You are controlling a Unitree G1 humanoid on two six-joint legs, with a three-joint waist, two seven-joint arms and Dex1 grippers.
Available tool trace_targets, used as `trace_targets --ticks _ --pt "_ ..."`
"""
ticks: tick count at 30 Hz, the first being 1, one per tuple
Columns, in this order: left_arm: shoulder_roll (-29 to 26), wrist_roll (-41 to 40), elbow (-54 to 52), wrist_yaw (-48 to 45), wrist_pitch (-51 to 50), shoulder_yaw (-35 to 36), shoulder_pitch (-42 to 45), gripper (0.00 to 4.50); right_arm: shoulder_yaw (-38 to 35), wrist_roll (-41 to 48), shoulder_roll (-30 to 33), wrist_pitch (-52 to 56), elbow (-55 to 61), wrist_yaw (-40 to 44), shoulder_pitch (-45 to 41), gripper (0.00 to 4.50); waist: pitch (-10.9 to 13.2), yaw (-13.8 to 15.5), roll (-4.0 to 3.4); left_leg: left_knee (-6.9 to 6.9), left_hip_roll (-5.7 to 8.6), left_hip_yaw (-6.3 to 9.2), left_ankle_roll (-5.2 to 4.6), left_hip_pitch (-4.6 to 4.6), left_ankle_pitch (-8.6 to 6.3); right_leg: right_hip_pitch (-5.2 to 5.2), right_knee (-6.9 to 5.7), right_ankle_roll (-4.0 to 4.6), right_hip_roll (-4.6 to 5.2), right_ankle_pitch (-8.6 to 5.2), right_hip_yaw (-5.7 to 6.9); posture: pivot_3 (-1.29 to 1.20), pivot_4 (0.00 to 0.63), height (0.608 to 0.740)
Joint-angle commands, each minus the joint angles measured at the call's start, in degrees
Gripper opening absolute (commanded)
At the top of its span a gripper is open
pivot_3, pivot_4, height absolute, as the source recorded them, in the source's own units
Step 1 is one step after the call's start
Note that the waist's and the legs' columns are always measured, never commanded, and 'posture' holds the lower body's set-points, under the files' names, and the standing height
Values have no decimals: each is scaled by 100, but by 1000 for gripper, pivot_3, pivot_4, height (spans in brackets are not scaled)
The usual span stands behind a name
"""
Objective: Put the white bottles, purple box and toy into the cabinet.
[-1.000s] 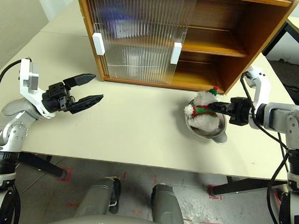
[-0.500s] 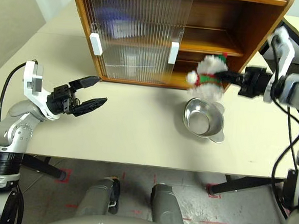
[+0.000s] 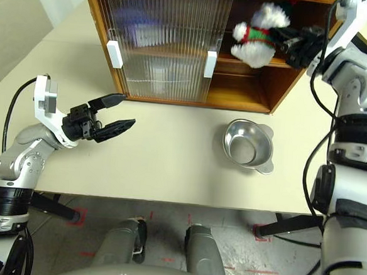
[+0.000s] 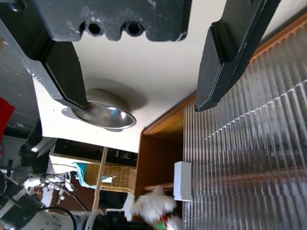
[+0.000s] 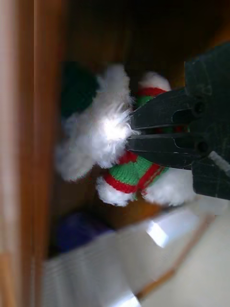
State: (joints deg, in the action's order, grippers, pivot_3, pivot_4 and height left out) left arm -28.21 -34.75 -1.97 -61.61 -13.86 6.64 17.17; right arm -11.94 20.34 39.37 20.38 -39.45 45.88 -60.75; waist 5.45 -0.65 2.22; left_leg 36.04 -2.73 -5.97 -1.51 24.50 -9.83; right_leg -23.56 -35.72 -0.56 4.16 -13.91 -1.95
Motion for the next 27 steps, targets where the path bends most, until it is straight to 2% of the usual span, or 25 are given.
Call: trace_targets --ticks 1,10,15,18,27 --pt "-29 49 -178 55 36 -3 -85 4500 12 -264 -43 -622 -629 -112 -301 19 0 1 0 0 0 0 0 0 0 0 -1 1 0 1 0 119 22 740" --pt "-3 77 -224 197 118 19 -91 4500 -106 -559 -374 -1956 -1934 -470 -711 19 -2 9 -4 1 0 0 1 -1 1 -1 -7 21 1 13 0 135 23 740" --pt "5 65 -239 228 127 -4 -86 4500 74 -931 -425 -2478 -2343 -818 -808 19 -3 7 -7 1 -1 0 2 -4 2 -2 -13 15 -1 22 -1 138 24 740" --pt "12 67 -247 235 133 -17 -100 4500 26 -979 -405 -2611 -2408 -760 -898 854 -3 7 -8 0 -1 0 2 -4 2 -2 -13 15 -1 22 -1 136 27 740" --pt "41 72 -249 226 170 -37 -157 4500 -159 -790 -36 -2634 -1960 -187 -752 4182 -3 10 -9 0 -1 0 2 -4 2 -2 -14 15 -1 22 -1 130 27 740"
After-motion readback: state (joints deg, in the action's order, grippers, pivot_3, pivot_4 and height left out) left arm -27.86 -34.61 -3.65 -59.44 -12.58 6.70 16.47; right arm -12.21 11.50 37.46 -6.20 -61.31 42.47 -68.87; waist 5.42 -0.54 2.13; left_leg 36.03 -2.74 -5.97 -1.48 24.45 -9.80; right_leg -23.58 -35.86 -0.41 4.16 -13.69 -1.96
